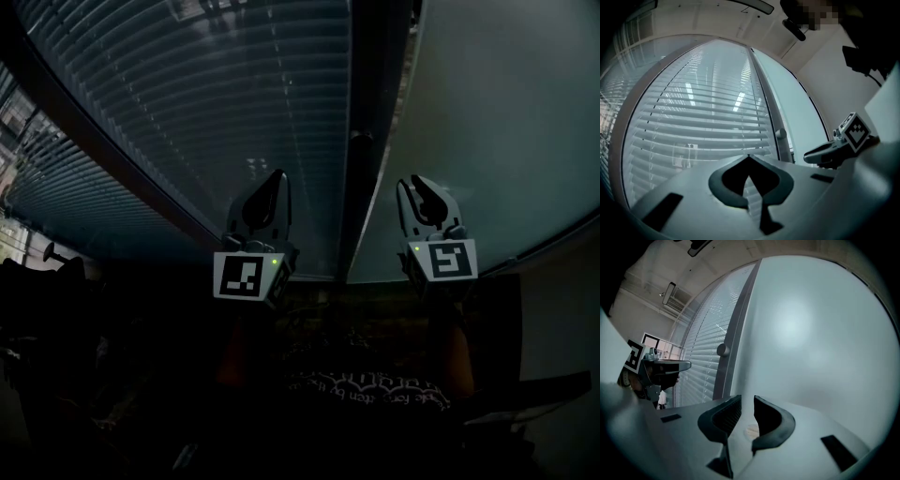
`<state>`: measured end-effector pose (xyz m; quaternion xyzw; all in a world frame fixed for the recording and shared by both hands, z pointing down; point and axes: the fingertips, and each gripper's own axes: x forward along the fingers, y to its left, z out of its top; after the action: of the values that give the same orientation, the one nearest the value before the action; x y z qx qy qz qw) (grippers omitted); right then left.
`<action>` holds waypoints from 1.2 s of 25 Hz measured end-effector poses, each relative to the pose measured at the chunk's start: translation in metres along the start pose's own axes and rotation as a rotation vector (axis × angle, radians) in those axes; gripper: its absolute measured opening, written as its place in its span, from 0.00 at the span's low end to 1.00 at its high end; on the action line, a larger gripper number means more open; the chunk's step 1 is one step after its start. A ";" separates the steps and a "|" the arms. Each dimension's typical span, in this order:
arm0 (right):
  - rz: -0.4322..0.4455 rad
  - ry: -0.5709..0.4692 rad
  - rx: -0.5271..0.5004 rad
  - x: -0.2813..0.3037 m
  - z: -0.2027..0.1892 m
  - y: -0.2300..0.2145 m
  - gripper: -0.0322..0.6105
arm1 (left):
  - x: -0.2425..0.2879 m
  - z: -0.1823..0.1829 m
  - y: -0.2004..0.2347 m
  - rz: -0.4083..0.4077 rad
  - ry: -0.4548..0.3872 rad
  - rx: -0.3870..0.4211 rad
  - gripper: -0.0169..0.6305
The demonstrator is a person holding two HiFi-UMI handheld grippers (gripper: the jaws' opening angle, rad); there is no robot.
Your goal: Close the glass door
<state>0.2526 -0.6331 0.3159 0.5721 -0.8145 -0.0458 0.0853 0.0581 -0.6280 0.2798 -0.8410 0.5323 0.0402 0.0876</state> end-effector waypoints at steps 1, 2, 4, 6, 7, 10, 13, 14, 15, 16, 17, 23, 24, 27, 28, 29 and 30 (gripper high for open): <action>0.000 0.000 0.002 0.003 0.000 -0.001 0.18 | 0.002 -0.002 0.000 -0.002 0.004 -0.002 0.03; -0.001 0.000 0.003 0.007 0.000 -0.003 0.18 | 0.005 -0.003 0.000 -0.003 0.007 -0.004 0.03; -0.003 0.000 0.005 0.013 0.002 -0.006 0.18 | 0.010 -0.002 0.001 -0.005 0.007 -0.005 0.03; -0.005 0.002 0.005 0.017 0.003 -0.009 0.18 | 0.013 0.000 0.002 -0.007 0.004 -0.006 0.03; -0.006 0.002 0.005 0.018 0.003 -0.010 0.18 | 0.014 0.001 0.003 -0.007 0.002 -0.005 0.03; -0.012 0.001 0.009 0.024 0.002 -0.011 0.18 | 0.016 0.000 0.005 -0.006 0.001 -0.001 0.03; -0.018 -0.006 0.013 0.029 0.001 -0.014 0.18 | 0.019 -0.002 0.007 -0.005 0.001 0.000 0.03; -0.020 -0.010 0.017 0.030 -0.001 -0.014 0.18 | 0.019 -0.003 0.007 -0.006 0.001 0.000 0.03; -0.021 -0.013 0.021 0.031 -0.003 -0.014 0.18 | 0.020 -0.006 0.007 -0.006 0.001 0.001 0.03; -0.020 -0.016 0.025 0.032 -0.005 -0.015 0.18 | 0.020 -0.007 0.007 -0.007 0.001 0.002 0.03; -0.019 -0.017 0.027 0.034 -0.005 -0.015 0.18 | 0.021 -0.007 0.007 -0.008 -0.001 0.004 0.03; -0.021 -0.023 0.032 0.038 0.005 -0.022 0.15 | 0.025 0.003 0.010 -0.004 -0.003 0.008 0.03; -0.024 -0.024 0.033 0.037 0.003 -0.022 0.14 | 0.025 0.002 0.009 -0.004 -0.004 0.009 0.03; -0.024 -0.022 0.029 0.038 -0.004 -0.022 0.14 | 0.025 -0.004 0.007 -0.004 -0.004 0.010 0.03; -0.023 -0.020 0.028 0.039 -0.005 -0.022 0.14 | 0.025 -0.005 0.006 -0.006 -0.004 0.010 0.03; -0.023 -0.019 0.029 0.039 -0.004 -0.022 0.14 | 0.026 -0.004 0.006 -0.009 -0.003 0.010 0.03; -0.024 -0.019 0.030 0.039 -0.001 -0.021 0.14 | 0.026 -0.001 0.006 -0.010 -0.001 0.010 0.03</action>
<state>0.2597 -0.6766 0.3168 0.5824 -0.8090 -0.0399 0.0682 0.0637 -0.6538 0.2763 -0.8432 0.5282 0.0377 0.0923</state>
